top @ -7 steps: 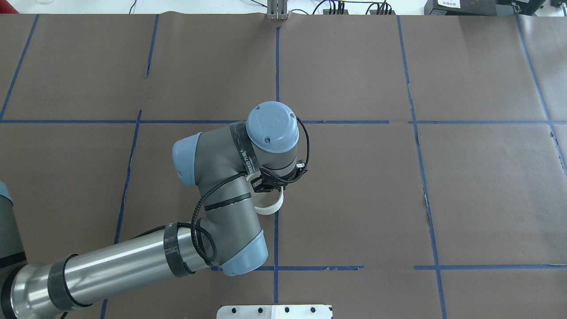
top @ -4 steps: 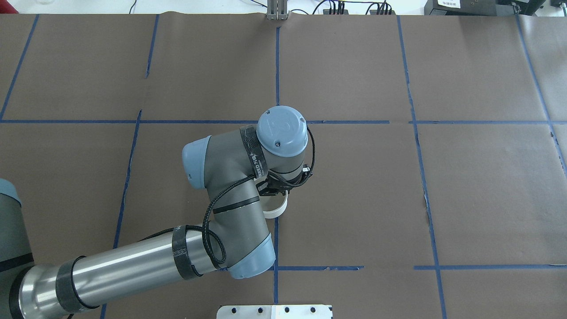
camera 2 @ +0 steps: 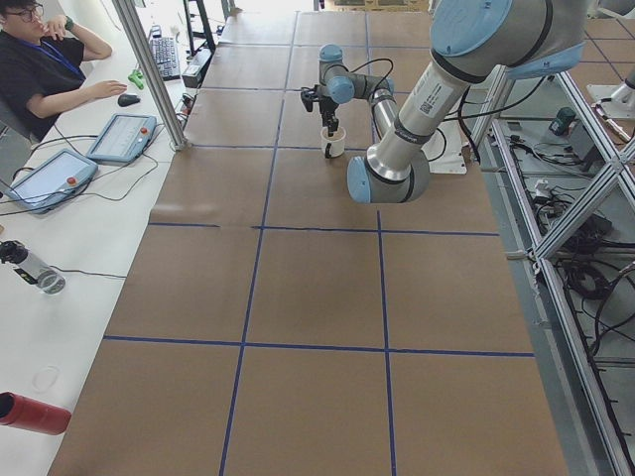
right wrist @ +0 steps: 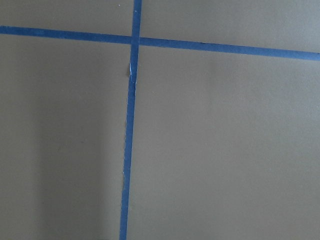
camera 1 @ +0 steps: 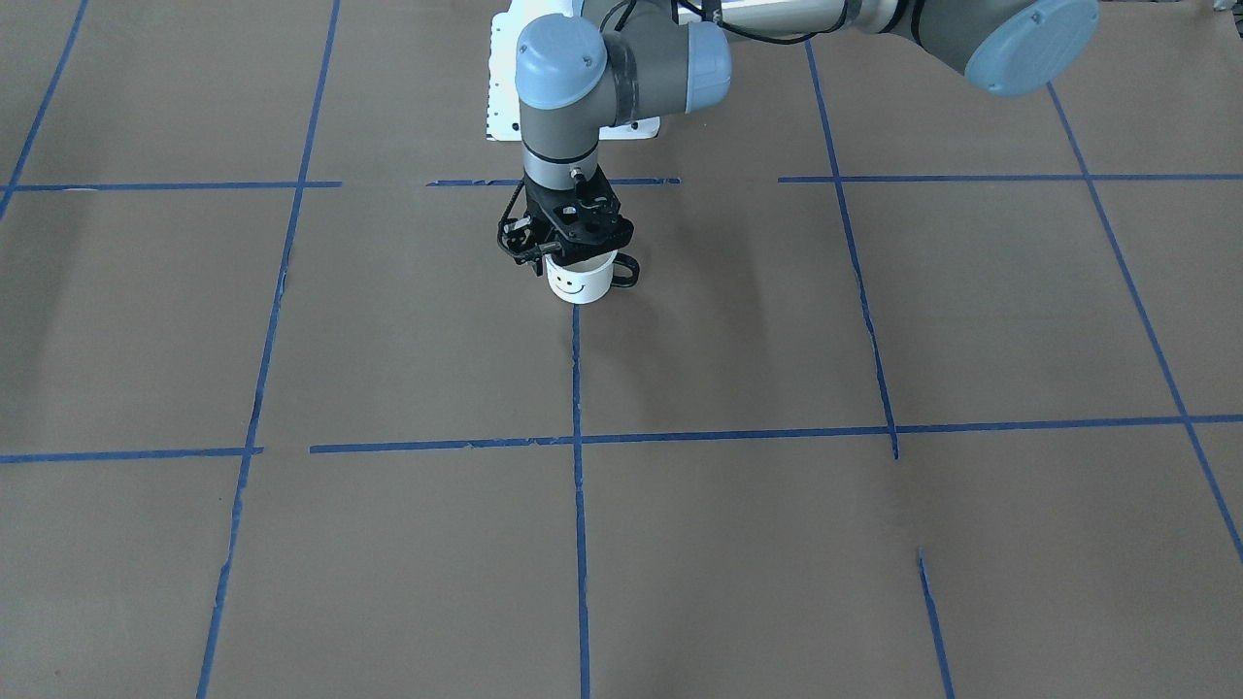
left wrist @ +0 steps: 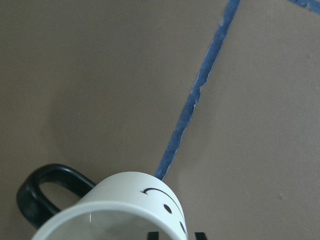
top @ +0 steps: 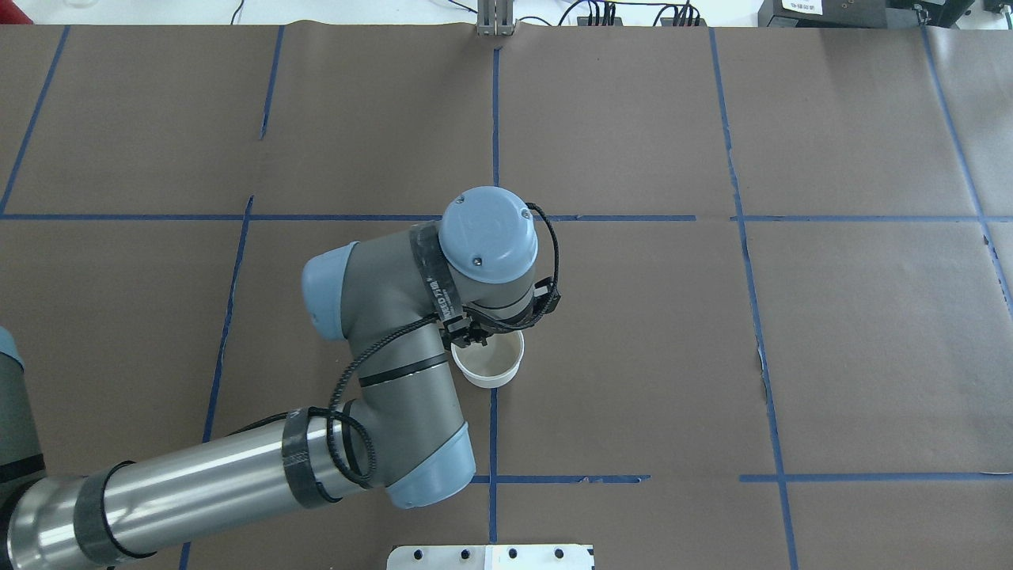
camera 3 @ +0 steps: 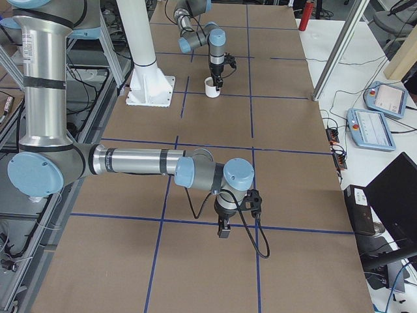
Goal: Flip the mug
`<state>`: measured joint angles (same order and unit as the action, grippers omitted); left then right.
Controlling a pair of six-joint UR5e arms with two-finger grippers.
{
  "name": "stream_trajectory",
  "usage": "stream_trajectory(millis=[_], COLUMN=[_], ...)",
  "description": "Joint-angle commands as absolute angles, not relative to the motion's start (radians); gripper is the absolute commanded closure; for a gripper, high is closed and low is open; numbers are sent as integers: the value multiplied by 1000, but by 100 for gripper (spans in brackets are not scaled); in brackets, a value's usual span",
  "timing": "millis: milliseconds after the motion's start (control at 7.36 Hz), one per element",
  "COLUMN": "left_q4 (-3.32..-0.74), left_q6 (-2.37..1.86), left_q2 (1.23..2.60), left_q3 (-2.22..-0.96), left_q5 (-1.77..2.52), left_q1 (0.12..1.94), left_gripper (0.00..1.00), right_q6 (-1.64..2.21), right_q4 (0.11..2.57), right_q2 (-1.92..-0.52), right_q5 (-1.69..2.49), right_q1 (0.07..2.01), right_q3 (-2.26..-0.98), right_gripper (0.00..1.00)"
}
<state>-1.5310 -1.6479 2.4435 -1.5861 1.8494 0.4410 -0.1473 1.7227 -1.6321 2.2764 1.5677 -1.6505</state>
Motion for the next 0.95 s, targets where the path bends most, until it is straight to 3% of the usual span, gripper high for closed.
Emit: stream_trajectory(millis=[0, 272, 543, 815], left_q4=[-1529, -1615, -1820, -1832], left_q6=[-1510, -1259, -1021, -696], left_q2=[2329, 2219, 1962, 1754], left_q3=[-1815, -1932, -1941, -1916], left_q5=[1896, 2007, 2149, 2149], left_q1=[520, 641, 788, 938], left_gripper=[0, 0, 0, 0], right_q6=[-147, -147, -147, -147], right_q4=[1723, 1723, 1723, 1723], right_q2=[-1632, -1632, -1632, -1632], right_q5=[2276, 2276, 2276, 2276], right_q1=[1568, 1568, 1568, 1568], right_q3=[-1651, -1651, -1651, -1651], right_gripper=[0, 0, 0, 0])
